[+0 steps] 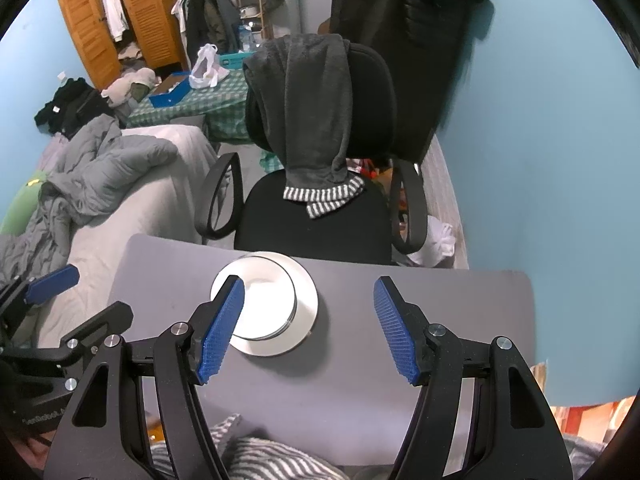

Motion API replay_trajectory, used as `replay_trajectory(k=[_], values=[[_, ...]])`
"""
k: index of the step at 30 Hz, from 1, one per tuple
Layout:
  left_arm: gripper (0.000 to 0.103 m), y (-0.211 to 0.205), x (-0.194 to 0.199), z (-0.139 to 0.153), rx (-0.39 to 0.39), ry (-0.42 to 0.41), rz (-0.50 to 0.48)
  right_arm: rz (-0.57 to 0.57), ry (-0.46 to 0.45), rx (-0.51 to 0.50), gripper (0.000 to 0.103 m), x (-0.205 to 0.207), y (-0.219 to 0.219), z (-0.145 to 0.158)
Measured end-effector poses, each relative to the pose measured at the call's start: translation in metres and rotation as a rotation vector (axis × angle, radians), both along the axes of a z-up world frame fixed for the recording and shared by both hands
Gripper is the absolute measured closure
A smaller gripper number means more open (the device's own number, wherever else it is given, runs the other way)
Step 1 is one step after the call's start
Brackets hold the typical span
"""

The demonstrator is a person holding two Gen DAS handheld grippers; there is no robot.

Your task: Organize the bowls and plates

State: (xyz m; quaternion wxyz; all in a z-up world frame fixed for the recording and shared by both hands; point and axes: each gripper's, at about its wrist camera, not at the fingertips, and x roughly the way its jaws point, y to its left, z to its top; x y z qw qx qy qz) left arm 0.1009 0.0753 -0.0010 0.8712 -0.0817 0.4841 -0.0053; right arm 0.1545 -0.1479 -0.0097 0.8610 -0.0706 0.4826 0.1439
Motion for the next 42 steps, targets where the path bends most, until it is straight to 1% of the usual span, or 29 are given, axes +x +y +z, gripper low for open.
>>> replay_trajectory(k=[9, 22, 28, 39, 42], values=[[0.017, -0.002, 0.002, -0.004, -0.019, 0.015, 0.003, 0.012, 0.006, -0.009, 0.037, 0.002, 0.003, -0.002], [0.017, -0.007, 0.005, -0.005, -0.02, 0.02, 0.003, 0.018, 0.013, -0.014, 0.037, 0.003, 0.005, -0.005], [0.017, -0.005, 0.011, -0.007, -0.036, 0.032, 0.013, 0.025, 0.017, -0.017, 0.037, 0.005, 0.003, -0.006], [0.017, -0.004, 0.014, -0.006, -0.042, 0.047, 0.016, 0.045, 0.024, -0.02, 0.037, 0.01, 0.001, -0.01], [0.013, -0.003, 0.013, -0.006, -0.05, 0.053, 0.02, 0.045, 0.026, -0.02, 0.037, 0.011, 0.003, -0.009]])
